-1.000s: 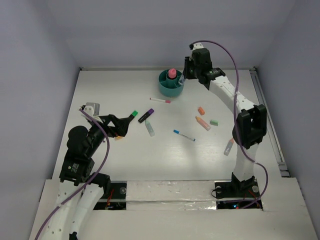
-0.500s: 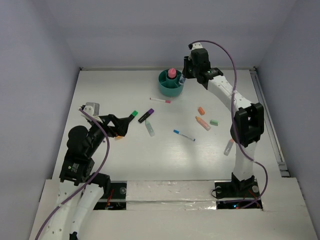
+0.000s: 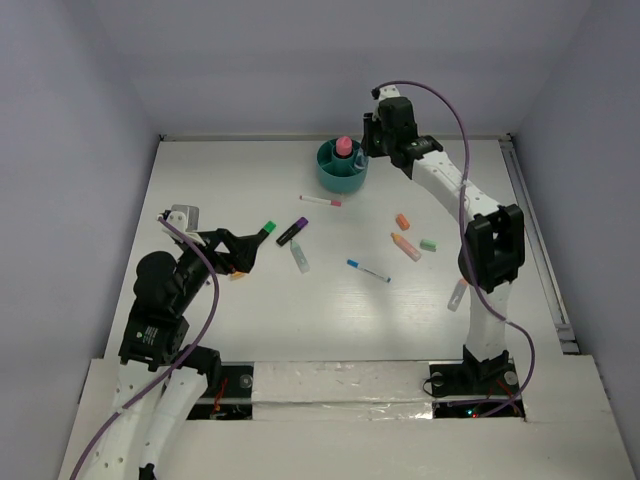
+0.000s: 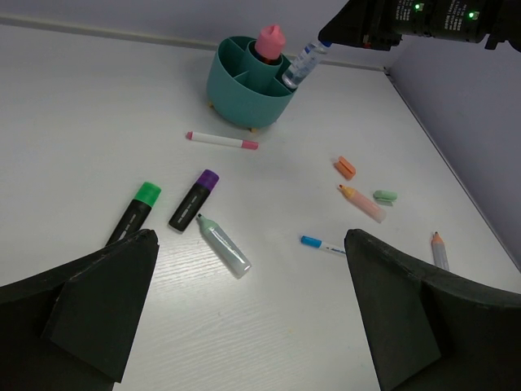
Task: Sort the stationery into containers
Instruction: Place the stationery in the storage box, then pick up the pen from the center of the board.
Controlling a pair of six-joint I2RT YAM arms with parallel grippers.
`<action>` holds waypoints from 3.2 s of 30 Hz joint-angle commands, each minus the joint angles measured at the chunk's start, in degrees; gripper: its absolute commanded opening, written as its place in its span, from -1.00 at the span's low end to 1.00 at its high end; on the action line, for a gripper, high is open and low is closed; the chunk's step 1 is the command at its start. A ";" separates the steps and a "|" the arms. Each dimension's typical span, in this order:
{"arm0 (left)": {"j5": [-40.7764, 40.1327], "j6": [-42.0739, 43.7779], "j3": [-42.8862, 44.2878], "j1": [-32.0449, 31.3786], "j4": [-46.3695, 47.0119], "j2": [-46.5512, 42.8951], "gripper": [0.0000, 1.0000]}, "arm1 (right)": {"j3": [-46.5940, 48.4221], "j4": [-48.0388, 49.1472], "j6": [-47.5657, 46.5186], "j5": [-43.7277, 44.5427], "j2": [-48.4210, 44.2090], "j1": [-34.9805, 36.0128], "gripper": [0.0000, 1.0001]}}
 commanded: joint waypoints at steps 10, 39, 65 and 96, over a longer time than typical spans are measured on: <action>0.70 0.57 -0.07 0.97 2.76 -0.11 0.98 | 4.83 -0.41 -2.47 1.36 2.42 0.64 -0.90; 0.87 0.49 -0.07 1.50 2.94 -0.47 0.98 | -8.17 4.24 3.41 -1.19 -6.35 13.62 0.39; 2.37 0.49 -0.24 0.97 3.20 -1.35 0.98 | -6.96 6.79 21.08 -1.90 13.06 21.12 0.58; 1.75 0.40 -0.15 0.97 3.11 -1.61 0.98 | 20.91 -18.61 3.77 9.27 32.75 23.84 -0.03</action>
